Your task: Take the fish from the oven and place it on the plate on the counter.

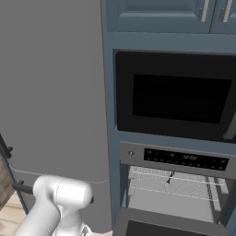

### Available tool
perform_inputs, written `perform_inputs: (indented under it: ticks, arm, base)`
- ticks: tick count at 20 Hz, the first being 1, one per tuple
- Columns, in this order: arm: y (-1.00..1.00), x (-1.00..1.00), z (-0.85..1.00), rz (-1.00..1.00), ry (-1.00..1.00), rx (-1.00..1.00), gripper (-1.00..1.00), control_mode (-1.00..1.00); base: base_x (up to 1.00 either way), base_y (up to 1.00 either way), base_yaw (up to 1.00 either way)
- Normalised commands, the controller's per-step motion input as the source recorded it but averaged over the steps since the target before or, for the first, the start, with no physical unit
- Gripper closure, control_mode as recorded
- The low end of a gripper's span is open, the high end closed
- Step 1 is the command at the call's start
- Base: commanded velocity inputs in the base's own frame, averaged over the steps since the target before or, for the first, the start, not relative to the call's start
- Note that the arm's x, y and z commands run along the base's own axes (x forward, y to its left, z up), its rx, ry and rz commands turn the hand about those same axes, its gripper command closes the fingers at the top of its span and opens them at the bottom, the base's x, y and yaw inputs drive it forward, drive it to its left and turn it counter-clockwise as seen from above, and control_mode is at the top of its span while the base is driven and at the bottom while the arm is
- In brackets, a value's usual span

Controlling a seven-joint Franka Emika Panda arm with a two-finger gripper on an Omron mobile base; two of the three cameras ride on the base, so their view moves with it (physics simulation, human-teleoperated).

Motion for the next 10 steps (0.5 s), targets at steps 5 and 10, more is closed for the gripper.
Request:
perform_inputs:
  ticks: [5, 10]
  arm:
    - [0.10, -0.63, 1.00, 0.00, -0.10, 0.00, -1.00, -1.00]
    - [0.15, -0.67, 1.00, 0.00, -0.05, 0.00, -1.00, -1.00]
  base:
    - [0.00, 0.00, 0.00]
    - [0.00, 0.00, 0.00]
